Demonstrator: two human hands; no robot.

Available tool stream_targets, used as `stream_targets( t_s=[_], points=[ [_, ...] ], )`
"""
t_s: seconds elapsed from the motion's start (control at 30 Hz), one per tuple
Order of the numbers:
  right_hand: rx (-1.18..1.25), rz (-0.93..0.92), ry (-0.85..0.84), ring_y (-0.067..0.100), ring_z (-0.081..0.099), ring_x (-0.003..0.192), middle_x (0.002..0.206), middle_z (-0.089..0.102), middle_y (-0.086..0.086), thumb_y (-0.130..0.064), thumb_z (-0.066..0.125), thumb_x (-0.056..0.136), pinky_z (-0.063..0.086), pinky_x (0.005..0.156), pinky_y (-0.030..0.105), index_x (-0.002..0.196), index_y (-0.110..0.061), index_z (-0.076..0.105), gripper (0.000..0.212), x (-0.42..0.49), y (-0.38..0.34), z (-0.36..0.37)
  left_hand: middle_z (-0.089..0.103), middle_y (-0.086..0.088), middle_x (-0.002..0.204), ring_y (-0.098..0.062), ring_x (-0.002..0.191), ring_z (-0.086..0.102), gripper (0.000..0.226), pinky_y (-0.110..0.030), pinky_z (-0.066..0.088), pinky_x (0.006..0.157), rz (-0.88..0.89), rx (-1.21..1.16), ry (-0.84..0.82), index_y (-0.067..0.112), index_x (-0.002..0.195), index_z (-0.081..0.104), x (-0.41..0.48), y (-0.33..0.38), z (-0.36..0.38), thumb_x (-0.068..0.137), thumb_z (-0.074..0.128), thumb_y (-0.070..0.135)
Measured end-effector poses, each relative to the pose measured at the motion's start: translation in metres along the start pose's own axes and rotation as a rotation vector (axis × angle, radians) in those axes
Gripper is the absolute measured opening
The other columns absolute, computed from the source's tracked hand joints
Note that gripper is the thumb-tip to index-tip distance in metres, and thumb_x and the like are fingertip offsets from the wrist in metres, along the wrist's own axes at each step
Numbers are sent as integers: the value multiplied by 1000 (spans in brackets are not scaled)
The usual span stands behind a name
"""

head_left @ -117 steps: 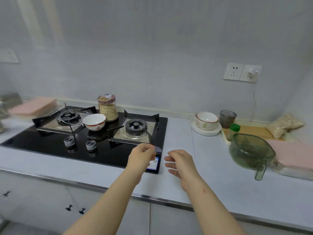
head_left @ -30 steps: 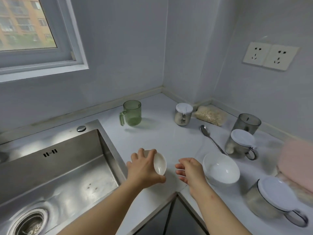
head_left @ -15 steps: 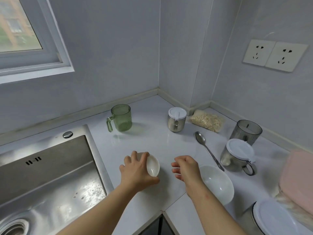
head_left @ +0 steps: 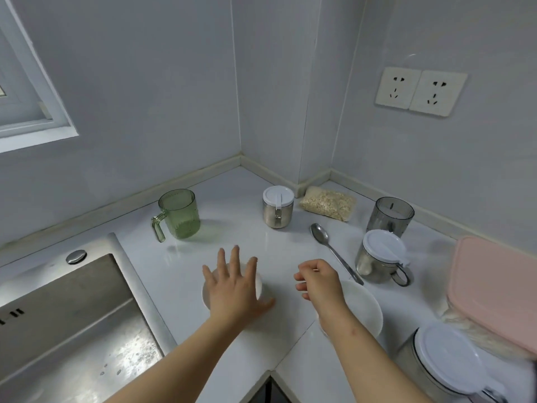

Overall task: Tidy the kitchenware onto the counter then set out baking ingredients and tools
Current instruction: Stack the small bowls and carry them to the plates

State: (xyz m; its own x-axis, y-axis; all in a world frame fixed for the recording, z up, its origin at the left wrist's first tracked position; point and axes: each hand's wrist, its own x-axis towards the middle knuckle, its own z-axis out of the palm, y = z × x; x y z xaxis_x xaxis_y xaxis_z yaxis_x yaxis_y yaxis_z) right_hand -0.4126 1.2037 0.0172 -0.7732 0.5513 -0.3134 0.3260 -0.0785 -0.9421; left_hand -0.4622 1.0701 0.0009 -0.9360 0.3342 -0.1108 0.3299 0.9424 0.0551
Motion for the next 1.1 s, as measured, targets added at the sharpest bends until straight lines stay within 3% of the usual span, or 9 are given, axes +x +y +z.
stream_targets(
  t_s=[0.1,0.27,0.33,0.43,0.53,0.67,0.77,0.87,1.1],
  points=[
    [38,-47,126,13,53,65,75,59,0,-6,47,90,41,61,21,75,-17,54,20,-3,-4,-19,18,-2,152,-26,139,18,67,-34,20,110,212,-82,125,27,143,21,-1,33,-14,87,47,54],
    [-32,-98,298,17,57,78,84,62,-2,-8,46,88,41,63,24,78,-24,54,20,-7,-7,-49,58,-9,119,-25,99,62,47,-33,50,82,201,-531,-377,17,135,36,6,76,-13,94,44,38],
    [-45,-101,343,14,53,75,82,60,-5,-9,46,88,40,61,25,80,-23,55,18,-7,-8,-58,61,-7,93,-22,70,64,39,-30,55,65,164,-622,-509,14,129,37,5,85,-6,94,42,28],
    [-65,-89,391,15,51,75,77,57,-8,-9,48,88,43,69,29,76,-24,53,20,-8,-4,-68,59,-7,73,-21,55,61,18,-33,58,61,93,-763,-556,11,107,40,4,92,5,91,34,11],
    [-66,-85,424,14,52,74,76,55,-10,-9,49,88,44,67,27,80,-22,55,16,-12,0,-70,61,-12,66,-24,50,60,15,-34,58,66,8,-855,-532,10,89,41,4,93,10,86,28,5],
    [-89,-124,430,13,51,75,78,57,-9,-9,47,89,39,67,26,84,-20,56,15,-17,-5,-69,59,-15,81,-22,47,58,13,-23,50,45,-22,-947,-433,10,83,40,-1,87,4,87,30,5],
    [-207,-169,494,22,54,93,96,62,0,-11,48,87,42,77,30,93,-18,59,15,-13,-14,-61,60,-17,87,-19,46,58,13,-22,49,40,-68,-1052,-299,12,79,42,7,75,-13,89,36,7],
    [-361,-197,531,24,49,110,114,57,2,-16,51,88,36,82,31,110,-17,57,23,-11,-20,-46,61,-13,71,-19,44,57,12,-23,50,43,-101,-1098,-156,12,78,43,19,55,-38,88,39,8],
    [-101,-157,67,25,62,94,96,57,-9,-29,47,93,51,87,44,112,-29,47,20,-10,-30,16,61,-18,72,-22,46,56,12,-24,47,43,-227,-1193,6,7,100,43,21,-10,-64,89,40,8]
  ],
)
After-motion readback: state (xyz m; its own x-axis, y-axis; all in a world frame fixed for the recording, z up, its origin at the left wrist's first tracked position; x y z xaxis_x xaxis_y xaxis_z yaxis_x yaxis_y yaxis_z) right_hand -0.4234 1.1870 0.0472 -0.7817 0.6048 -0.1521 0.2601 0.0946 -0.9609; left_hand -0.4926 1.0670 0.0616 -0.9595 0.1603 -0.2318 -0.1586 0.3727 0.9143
